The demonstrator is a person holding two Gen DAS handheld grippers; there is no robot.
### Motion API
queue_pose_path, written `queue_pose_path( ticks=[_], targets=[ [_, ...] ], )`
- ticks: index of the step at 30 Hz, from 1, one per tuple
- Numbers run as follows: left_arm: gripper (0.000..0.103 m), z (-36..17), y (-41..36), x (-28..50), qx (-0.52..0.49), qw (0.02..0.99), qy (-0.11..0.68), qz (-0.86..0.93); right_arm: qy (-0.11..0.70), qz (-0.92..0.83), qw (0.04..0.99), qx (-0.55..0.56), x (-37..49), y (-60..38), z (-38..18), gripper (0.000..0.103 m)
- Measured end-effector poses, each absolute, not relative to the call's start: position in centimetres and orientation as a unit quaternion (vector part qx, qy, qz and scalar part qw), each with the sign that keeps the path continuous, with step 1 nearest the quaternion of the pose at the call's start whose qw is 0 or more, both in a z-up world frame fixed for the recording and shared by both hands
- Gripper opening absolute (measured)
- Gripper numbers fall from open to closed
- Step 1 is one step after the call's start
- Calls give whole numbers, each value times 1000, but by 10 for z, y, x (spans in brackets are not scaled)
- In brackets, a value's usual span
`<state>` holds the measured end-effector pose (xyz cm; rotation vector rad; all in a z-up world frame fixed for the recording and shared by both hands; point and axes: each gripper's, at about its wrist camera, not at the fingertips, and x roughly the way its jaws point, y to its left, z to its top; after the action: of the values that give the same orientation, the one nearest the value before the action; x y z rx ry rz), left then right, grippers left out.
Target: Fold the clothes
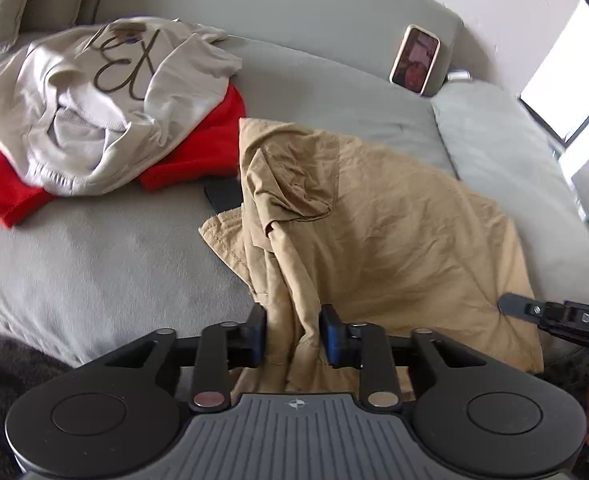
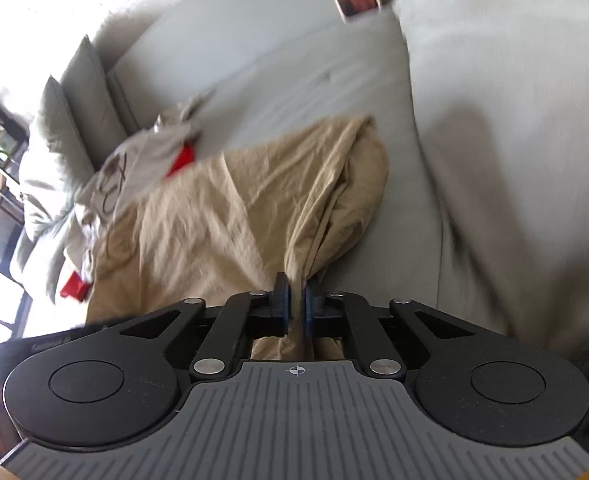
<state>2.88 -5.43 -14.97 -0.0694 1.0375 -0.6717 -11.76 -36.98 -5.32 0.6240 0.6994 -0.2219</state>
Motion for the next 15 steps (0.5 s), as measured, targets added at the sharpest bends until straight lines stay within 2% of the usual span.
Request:
queue_pose_path(
  ticks=[3, 6, 7, 10, 13, 15],
  targets=[
    [18, -152, -72, 13, -35, 796, 515, -317, 297, -122, 915, 244, -106, -375, -20, 5],
    [18, -154, -91, -3, -35, 776, 543, -320, 285, -142, 927, 198, -84, -383, 2, 6],
    [22, -155, -98, -8, -34, 769, 553, -320, 288, -148, 927, 188, -77, -387, 7, 12],
    [35, -158, -117, -25, -34, 747, 580, -322, 310, -160, 901, 258, -84, -408, 5, 40],
    [36, -144, -126, -10, -5, 770, 543, -334, 324, -161, 871, 333, -102, -425, 1, 52],
    [36, -135, -132, 0, 15, 786, 515, -341, 316, -145, 863, 367, -133, -426, -3, 57]
  ],
)
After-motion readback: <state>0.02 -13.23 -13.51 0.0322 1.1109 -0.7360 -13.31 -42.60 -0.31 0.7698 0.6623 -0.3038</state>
